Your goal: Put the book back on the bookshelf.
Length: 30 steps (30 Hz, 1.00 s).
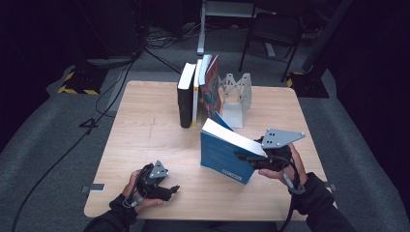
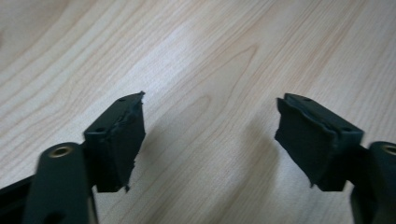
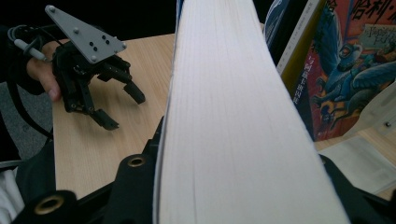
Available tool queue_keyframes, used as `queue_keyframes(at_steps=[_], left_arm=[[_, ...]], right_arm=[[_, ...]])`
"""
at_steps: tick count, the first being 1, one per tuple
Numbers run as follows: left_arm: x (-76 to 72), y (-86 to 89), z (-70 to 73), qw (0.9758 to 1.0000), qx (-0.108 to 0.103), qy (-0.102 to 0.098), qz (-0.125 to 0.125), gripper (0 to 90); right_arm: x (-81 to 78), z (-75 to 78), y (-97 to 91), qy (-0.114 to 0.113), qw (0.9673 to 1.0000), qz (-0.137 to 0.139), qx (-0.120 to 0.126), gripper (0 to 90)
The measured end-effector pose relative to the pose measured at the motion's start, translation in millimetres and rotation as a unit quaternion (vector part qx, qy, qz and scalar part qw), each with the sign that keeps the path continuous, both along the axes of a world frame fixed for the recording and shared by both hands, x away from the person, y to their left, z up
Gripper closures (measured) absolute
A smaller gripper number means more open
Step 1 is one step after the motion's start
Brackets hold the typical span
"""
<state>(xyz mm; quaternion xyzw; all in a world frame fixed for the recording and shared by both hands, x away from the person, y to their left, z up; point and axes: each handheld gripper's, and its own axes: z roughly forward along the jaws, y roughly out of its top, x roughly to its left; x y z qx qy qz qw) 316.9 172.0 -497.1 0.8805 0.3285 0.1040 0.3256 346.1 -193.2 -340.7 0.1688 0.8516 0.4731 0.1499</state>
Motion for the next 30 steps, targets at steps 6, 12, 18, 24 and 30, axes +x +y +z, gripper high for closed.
queue_keyframes(at_steps=[6,12,18,24,30], left_arm=[[0.8,0.9,-2.8,1.0,-0.001,-0.01,-0.002,16.6],[-0.1,4.1,-6.2,0.9996,-0.012,-0.023,-0.006,15.1],[-1.5,4.5,-7.5,0.9995,-0.019,-0.026,-0.001,15.0],[-1.3,5.0,-7.5,0.9995,-0.019,-0.026,-0.003,15.0],[-0.8,5.2,-7.5,0.9995,-0.019,-0.026,-0.003,14.6]], right_arm=[[7.3,3.1,4.3,0.017,0.9998,-0.009,-0.001,58.3],[6.1,1.5,0.5,0.017,0.9994,-0.029,0.011,59.2],[7.6,2.0,-6.1,0.019,0.9984,-0.052,0.012,59.4],[5.0,8.3,-10.4,0.015,0.998,-0.062,-0.001,59.5],[2.8,14.7,-20.6,0.016,0.9967,-0.079,-0.004,59.7]])
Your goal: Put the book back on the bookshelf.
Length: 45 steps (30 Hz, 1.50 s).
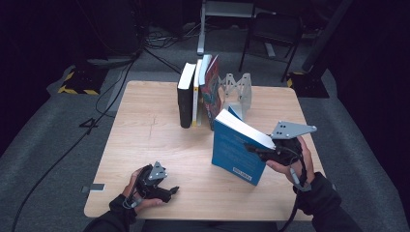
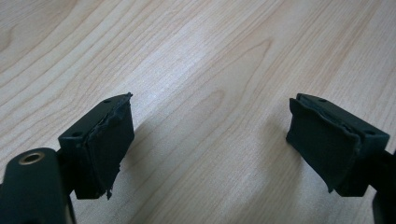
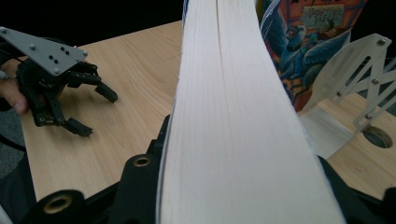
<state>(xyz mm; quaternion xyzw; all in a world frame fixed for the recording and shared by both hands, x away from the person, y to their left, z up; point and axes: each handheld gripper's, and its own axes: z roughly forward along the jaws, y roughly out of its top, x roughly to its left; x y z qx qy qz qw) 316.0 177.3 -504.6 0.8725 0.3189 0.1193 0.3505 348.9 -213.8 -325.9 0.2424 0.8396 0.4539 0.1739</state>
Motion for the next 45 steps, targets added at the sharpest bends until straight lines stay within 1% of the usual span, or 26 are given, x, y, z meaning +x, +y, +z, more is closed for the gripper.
queue_keyframes(at_steps=[3,5,8,10,12,13,14,15,16,20,25,26,30,32,33,35,36,37,39,40,45], left_arm=[[-0.1,0.2,0.0,1.0,0.001,0.0,0.001,14.6],[0.0,0.4,0.0,1.0,0.001,-0.001,0.001,14.6],[0.3,0.7,0.1,1.0,0.001,0.0,0.0,14.5],[0.3,0.7,0.1,1.0,0.001,0.0,0.0,14.5],[0.4,0.7,0.1,1.0,0.001,0.0,0.0,14.4],[0.4,0.7,0.1,1.0,0.001,0.0,0.0,14.4],[0.6,0.8,0.1,1.0,0.001,0.001,-0.001,14.4],[0.6,0.8,0.1,1.0,0.001,0.001,-0.001,14.4],[1.0,0.9,0.1,1.0,0.0,0.001,-0.002,14.3],[1.2,0.9,0.0,1.0,0.0,0.001,-0.002,14.3],[2.0,0.7,0.1,1.0,0.001,0.0,-0.003,14.3],[2.3,0.4,0.1,1.0,0.0,0.001,-0.003,14.3],[2.6,0.3,0.2,1.0,0.001,0.002,-0.004,14.3],[2.6,0.3,0.2,1.0,0.001,0.001,-0.004,14.3],[2.5,0.3,0.2,1.0,0.001,0.002,-0.004,14.3],[2.5,0.3,0.2,1.0,0.001,0.002,-0.004,14.3],[2.5,0.3,0.2,1.0,0.001,0.002,-0.004,14.3],[2.6,0.4,0.2,1.0,0.0,0.002,-0.004,14.3],[2.7,0.5,0.1,1.0,0.0,0.002,-0.005,14.3],[2.7,0.5,0.1,1.0,0.0,0.002,-0.005,14.3],[2.8,0.5,0.1,1.0,0.0,0.002,-0.006,14.4]], right_arm=[[-0.7,4.1,-3.5,0.0,0.9999,-0.01,-0.009,59.7],[-1.4,8.0,-5.1,-0.004,0.9997,-0.016,-0.015,59.7],[-0.2,13.6,-8.1,-0.006,0.9993,-0.032,-0.02,59.7],[0.6,16.2,-10.3,-0.014,0.9982,-0.057,-0.011,59.8],[4.6,20.4,-12.6,-0.012,0.9969,-0.074,-0.02,59.8],[4.6,20.4,-12.6,-0.012,0.9969,-0.074,-0.02,59.8],[7.7,22.5,-14.8,-0.016,0.9961,-0.082,-0.029,59.8],[7.7,22.5,-14.8,-0.016,0.9961,-0.082,-0.029,59.8],[11.1,23.7,-17.2,-0.017,0.9954,-0.089,-0.033,59.8],[19.4,25.7,-20.5,-0.012,0.9947,-0.097,-0.032,59.8],[33.3,30.2,-17.4,-0.014,0.9942,-0.103,-0.027,59.7],[33.3,30.2,-17.4,-0.014,0.9942,-0.103,-0.027,59.7],[48.4,37.3,-9.2,-0.022,0.9934,-0.111,-0.019,59.7],[50.7,38.3,-7.8,-0.023,0.9933,-0.112,-0.018,59.7],[58.2,40.7,-3.3,-0.023,0.9931,-0.114,-0.015,59.7],[65.8,41.5,0.2,-0.024,0.9925,-0.12,-0.009,59.7],[65.8,41.5,0.2,-0.024,0.9925,-0.12,-0.009,59.7],[73.9,41.8,3.1,-0.024,0.9918,-0.125,-0.005,59.7],[81.6,42.1,4.9,-0.024,0.9913,-0.129,-0.002,59.7],[81.6,42.1,4.9,-0.024,0.9913,-0.129,-0.002,59.7],[105.8,43.0,9.9,-0.028,0.9874,-0.156,0.006,59.7]])
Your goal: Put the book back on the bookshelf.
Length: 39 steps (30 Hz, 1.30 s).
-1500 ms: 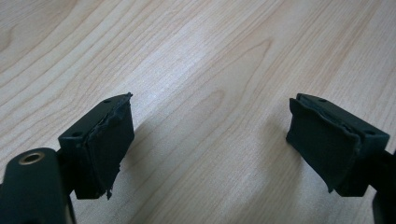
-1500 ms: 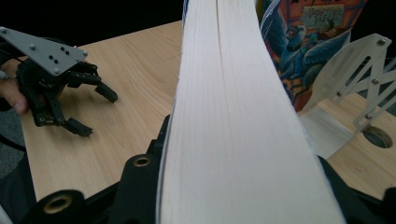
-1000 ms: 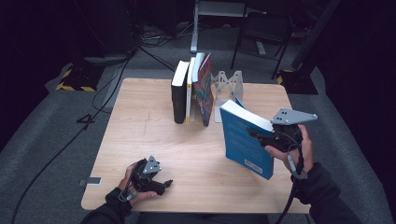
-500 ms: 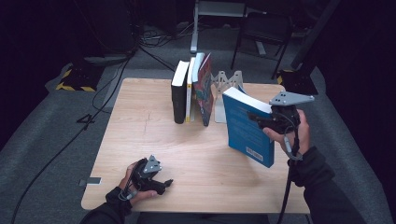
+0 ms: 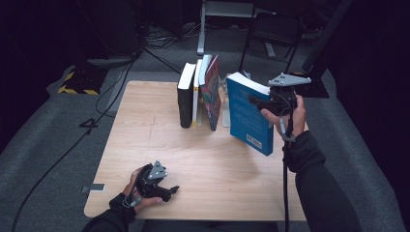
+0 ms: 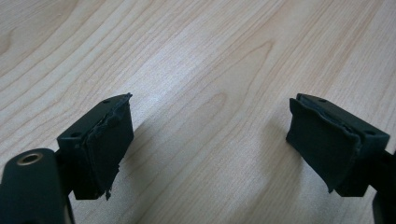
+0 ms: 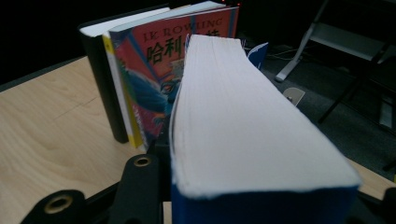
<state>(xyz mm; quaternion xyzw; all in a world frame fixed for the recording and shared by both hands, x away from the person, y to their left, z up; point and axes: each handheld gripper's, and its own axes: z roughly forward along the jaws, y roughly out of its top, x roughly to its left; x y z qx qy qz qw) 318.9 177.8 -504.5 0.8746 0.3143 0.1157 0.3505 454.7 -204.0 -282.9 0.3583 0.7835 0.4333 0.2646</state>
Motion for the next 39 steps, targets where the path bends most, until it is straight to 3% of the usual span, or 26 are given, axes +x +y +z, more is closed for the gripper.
queue_keyframes(at_steps=[15,19,22,39], left_arm=[[0.4,0.1,0.0,1.0,0.0,-0.001,-0.003,14.4],[0.5,0.1,0.0,1.0,0.0,-0.001,-0.003,14.4],[0.5,0.1,0.0,1.0,0.0,-0.001,-0.003,14.4],[0.2,0.3,0.0,1.0,-0.001,0.0,-0.008,14.4]], right_arm=[[49.6,3.1,14.1,-0.008,0.9991,-0.043,0.0,59.6],[60.8,3.8,14.1,-0.01,0.9984,-0.055,0.011,59.6],[66.5,3.8,15.0,-0.01,0.9978,-0.061,0.021,59.6],[91.6,6.1,36.9,-0.023,0.9959,-0.084,0.024,59.5]])
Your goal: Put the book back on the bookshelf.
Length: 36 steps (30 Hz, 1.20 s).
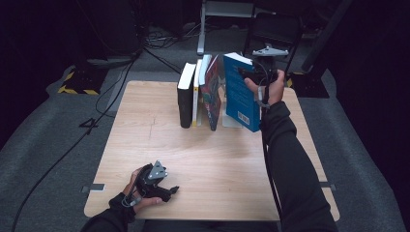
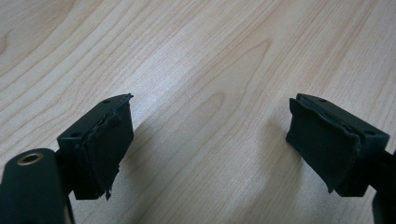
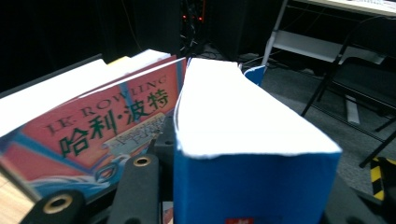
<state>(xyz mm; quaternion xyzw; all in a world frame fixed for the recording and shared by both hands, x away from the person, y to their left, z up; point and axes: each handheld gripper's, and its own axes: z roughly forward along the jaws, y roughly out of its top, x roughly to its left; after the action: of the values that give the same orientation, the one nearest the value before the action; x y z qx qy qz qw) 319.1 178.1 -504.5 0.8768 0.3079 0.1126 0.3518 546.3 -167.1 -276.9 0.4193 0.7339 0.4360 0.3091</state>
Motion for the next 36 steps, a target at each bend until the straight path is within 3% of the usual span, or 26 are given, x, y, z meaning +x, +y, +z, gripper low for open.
queue_keyframes(at_steps=[2,10,13,16,30,36], left_arm=[[0.0,-0.1,0.0,1.0,-0.001,0.0,-0.001,14.4],[0.1,-0.4,0.0,1.0,-0.001,0.0,-0.004,14.4],[0.1,-0.4,0.0,1.0,-0.001,0.0,-0.004,14.4],[0.3,-0.5,-0.1,1.0,-0.001,-0.001,-0.005,14.4],[0.7,-0.7,-0.2,1.0,-0.001,-0.001,-0.007,14.4],[0.9,-1.4,-0.3,1.0,-0.002,0.0,-0.006,14.4]], right_arm=[[3.9,-6.2,-0.2,0.001,0.9999,-0.01,0.002,59.5],[2.0,-25.0,-4.3,0.006,0.9999,-0.007,0.005,59.4],[-3.4,-28.8,-8.9,0.002,0.9999,-0.003,0.015,59.3],[-9.3,-30.1,-10.5,-0.001,1.0,0.001,0.008,59.2],[-44.2,-44.0,-43.6,0.016,0.9992,0.029,0.021,58.8],[-56.5,-52.1,-52.6,0.008,0.999,0.033,0.031,58.6]])
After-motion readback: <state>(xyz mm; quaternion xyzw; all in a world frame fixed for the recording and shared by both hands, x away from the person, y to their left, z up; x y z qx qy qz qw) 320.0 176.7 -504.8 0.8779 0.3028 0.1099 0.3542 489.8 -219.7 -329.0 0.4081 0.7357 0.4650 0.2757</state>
